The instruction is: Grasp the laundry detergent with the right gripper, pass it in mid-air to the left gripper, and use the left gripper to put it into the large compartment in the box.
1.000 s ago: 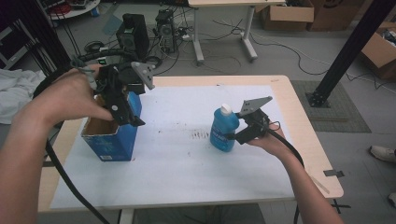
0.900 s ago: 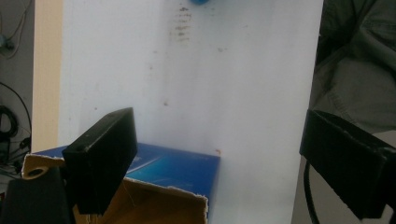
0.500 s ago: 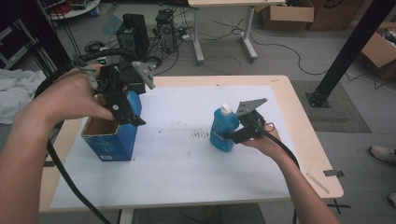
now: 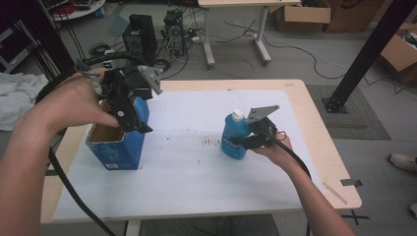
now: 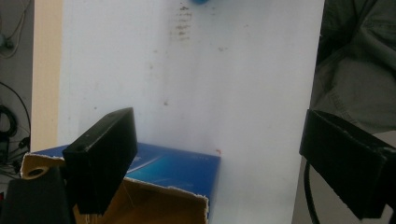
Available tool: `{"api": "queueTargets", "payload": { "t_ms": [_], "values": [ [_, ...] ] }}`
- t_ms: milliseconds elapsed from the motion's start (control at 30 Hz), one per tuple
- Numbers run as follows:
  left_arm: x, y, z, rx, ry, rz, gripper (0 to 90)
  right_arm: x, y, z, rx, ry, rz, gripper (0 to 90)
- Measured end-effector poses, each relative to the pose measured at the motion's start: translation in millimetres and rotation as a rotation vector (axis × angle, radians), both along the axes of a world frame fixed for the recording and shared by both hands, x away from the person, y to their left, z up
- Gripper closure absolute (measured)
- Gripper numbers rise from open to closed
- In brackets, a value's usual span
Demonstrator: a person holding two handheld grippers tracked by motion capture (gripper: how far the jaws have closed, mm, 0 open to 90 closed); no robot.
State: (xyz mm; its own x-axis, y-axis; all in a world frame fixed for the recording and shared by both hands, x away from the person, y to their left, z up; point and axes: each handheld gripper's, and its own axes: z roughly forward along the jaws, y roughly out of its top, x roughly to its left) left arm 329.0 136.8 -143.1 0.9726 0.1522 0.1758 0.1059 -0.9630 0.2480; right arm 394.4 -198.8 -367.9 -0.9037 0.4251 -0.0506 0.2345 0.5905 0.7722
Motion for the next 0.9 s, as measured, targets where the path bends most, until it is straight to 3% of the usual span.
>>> {"api": "queueTargets", "payload": {
  "t_ms": [100, 367, 533, 667, 733, 767, 800, 900],
  "values": [
    [-0.3, -0.4, 0.2, -0.001, 0.001, 0.0, 12.1, -0.3, -0.2, -0.2, 0.004, 0.002, 0.001, 42.2],
    [-1.7, -0.5, 3.9, -0.003, -0.007, -0.002, 12.2, 0.1, -0.7, 0.4, 0.008, -0.003, 0.072, 45.1],
    [-1.9, -1.1, 5.6, -0.001, -0.01, -0.003, 12.2, 3.8, -6.5, 0.9, 0.041, 0.021, 0.123, 45.6],
    [-1.4, -2.8, 6.3, -0.003, -0.013, -0.006, 12.2, 3.6, -8.2, 5.8, 0.073, 0.029, 0.175, 45.7],
    [-0.9, -6.1, 6.7, -0.003, -0.012, -0.015, 12.2, 2.5, -7.8, 14.3, 0.098, 0.031, 0.244, 45.8],
    [-0.9, -6.1, 6.7, -0.003, -0.012, -0.015, 12.2, 2.5, -7.8, 14.3, 0.098, 0.031, 0.244, 45.8],
    [-0.6, -8.5, 7.4, -0.004, -0.012, -0.021, 12.2, 1.9, -6.6, 21.0, 0.11, 0.033, 0.285, 45.7],
    [-0.7, -12.6, 9.5, -0.01, -0.01, -0.032, 12.2, 0.6, -3.1, 31.8, 0.118, 0.026, 0.34, 45.7]
  ]
}}
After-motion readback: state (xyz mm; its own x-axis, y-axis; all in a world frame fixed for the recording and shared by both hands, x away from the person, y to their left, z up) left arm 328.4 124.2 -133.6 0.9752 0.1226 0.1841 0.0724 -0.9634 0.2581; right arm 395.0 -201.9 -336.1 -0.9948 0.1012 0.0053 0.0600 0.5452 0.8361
